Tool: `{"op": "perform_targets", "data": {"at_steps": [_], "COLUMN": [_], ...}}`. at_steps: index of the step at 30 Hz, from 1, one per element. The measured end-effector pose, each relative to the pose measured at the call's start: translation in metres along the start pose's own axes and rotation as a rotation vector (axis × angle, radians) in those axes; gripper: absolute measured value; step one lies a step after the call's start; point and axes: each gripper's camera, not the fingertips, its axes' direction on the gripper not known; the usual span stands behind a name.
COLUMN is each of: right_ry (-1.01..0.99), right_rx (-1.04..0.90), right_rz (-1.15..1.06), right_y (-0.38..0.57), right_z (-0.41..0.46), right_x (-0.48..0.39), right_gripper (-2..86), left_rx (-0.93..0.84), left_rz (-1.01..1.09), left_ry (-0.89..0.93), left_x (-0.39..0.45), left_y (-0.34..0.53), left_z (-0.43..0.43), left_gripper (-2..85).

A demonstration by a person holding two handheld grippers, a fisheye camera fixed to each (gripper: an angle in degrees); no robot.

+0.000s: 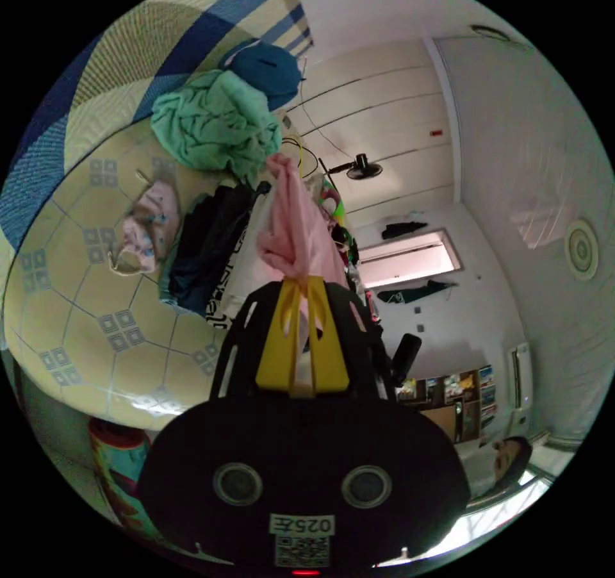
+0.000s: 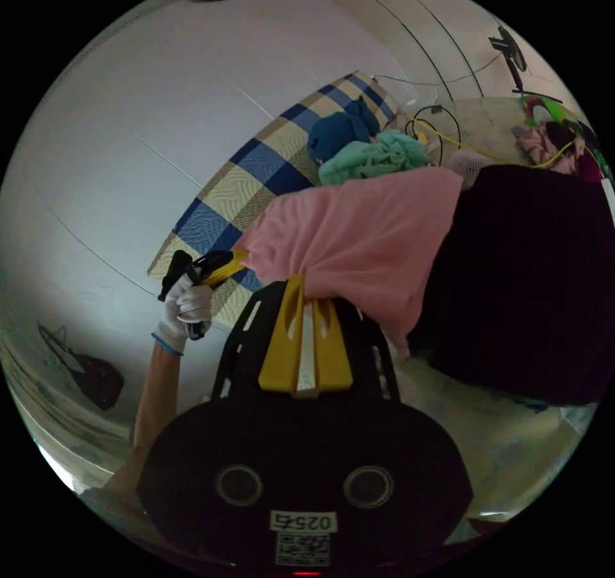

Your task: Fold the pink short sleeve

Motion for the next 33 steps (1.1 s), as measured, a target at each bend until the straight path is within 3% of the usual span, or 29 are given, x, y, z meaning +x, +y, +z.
{"op": "perform_targets", "data": {"at_steps": [4, 7, 11, 18, 22, 25, 27, 29, 32, 33], "right_ry": [-0.014, 0.064, 0.026, 0.098, 0.005, -0.011, 0.065, 0.184, 0.327, 0.346], "right_rx": [-0.009, -0.037, -0.06, -0.034, -0.146, -0.122, 0.019, 0.213, 0.155, 0.134], "right_rz": [0.062, 0.051, 0.109, -0.016, 0.04, -0.11, -0.228, -0.363, -0.425, -0.418], "right_y": [0.012, 0.023, 0.041, 0.037, 0.047, 0.087, 0.095, 0.073, 0.011, -0.001], "right_z": [0.026, 0.054, 0.078, 0.096, 0.095, 0.056, 0.028, 0.017, 0.061, 0.073], "right_x": [0.021, 0.038, 0.058, 0.045, 0.075, 0.06, 0.037, 0.003, -0.019, -0.019], "right_gripper": [-0.8, -0.8, -0.7, 0.5, 7.2, 9.8, 7.4, 0.7, -0.6, -0.7], "left_rx": [0.042, -0.02, -0.005, -0.017, 0.166, 0.318, 0.28, 0.159, -0.123, -0.144], "left_rz": [-0.018, -0.061, -0.143, -0.045, -0.005, 0.173, 0.338, 0.463, 0.471, 0.484], "left_ry": [0.03, -0.112, -0.012, -0.175, -0.444, -0.552, -0.553, -0.764, -1.049, -1.095], "left_x": [0.004, -0.015, -0.041, -0.001, 0.046, 0.116, 0.159, 0.183, 0.139, 0.128], "left_y": [0.046, 0.069, 0.1, 0.125, 0.155, 0.164, 0.154, 0.125, 0.083, 0.079], "left_z": [-0.001, 0.035, 0.045, 0.056, 0.035, 0.025, 0.052, 0.127, 0.239, 0.256], "left_gripper": [-1.6, -1.6, -1.6, 0.5, 4.9, 3.9, 2.4, -0.2, -0.9, -1.0]}}
